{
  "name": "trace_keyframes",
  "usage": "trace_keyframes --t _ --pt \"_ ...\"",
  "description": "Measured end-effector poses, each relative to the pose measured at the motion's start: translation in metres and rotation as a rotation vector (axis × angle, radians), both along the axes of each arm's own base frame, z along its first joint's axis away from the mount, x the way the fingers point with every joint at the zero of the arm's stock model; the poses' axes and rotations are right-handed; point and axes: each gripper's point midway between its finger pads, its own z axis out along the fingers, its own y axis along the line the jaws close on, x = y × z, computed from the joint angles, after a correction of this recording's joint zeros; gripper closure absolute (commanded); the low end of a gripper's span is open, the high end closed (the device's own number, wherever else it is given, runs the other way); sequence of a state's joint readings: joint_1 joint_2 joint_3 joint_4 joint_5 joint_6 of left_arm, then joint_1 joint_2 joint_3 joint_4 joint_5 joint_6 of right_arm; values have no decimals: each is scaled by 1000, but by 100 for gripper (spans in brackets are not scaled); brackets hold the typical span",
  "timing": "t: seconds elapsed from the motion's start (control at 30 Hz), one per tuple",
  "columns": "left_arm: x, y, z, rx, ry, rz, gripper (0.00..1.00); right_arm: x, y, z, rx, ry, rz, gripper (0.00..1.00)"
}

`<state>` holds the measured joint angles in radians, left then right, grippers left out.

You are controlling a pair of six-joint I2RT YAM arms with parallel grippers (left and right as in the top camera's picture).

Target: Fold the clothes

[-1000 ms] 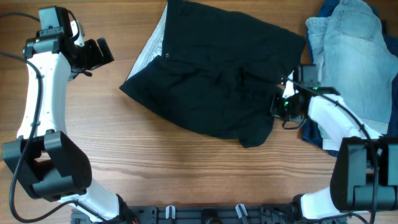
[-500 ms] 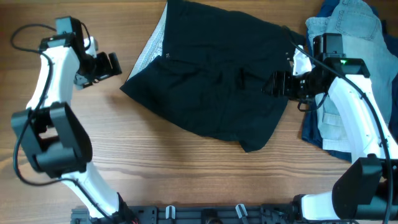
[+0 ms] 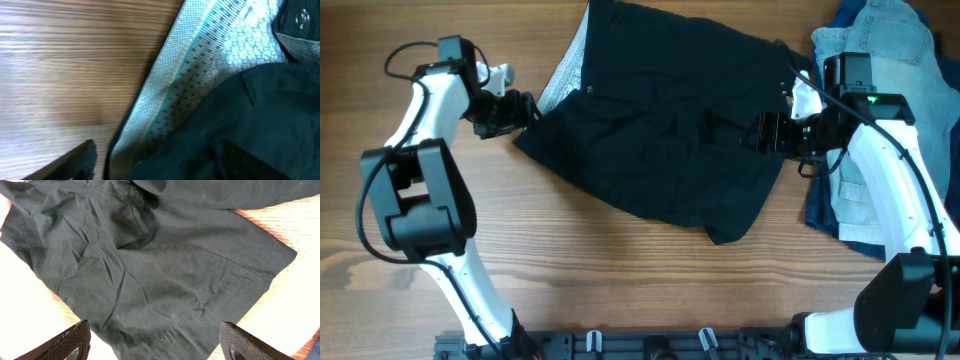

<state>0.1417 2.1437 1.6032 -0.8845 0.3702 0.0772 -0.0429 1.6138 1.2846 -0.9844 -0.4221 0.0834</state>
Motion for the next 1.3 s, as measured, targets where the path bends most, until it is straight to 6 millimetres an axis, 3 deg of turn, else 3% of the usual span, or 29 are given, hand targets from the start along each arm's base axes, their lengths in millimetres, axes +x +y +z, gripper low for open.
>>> trace_keyframes --t 0.13,0.2,0.27,0.33,0.37,0.53,0.9,1.07,1.2,1.3 --pt "-1 -16 -8 -4 15 -35 26 1 0 0 3 1 -14 17" --pt "-3 -18 -17 -1 36 -42 35 1 0 0 4 2 -16 17" --pt "-4 -17 -18 10 40 -42 51 1 -1 0 1 3 -17 17" --pt "-5 -12 -22 36 49 -47 86 1 -1 0 1 2 -17 17" --pt "-7 -11 -23 45 59 -42 96 1 -1 0 1 1 -17 17" --pt "-26 -2 -30 91 168 36 96 2 -1 0 1 0 -19 17" --pt "-84 33 -25 97 506 448 96 5 -1 1 4 -10 -29 17" --pt "-86 51 -23 14 523 545 96 13 1 0 2 -37 -23 16" --pt "-78 64 -11 -15 463 583 96 20 26 -16 2 -31 49 19" --pt "-68 68 10 -14 375 584 96 16 37 -22 0 3 53 20"
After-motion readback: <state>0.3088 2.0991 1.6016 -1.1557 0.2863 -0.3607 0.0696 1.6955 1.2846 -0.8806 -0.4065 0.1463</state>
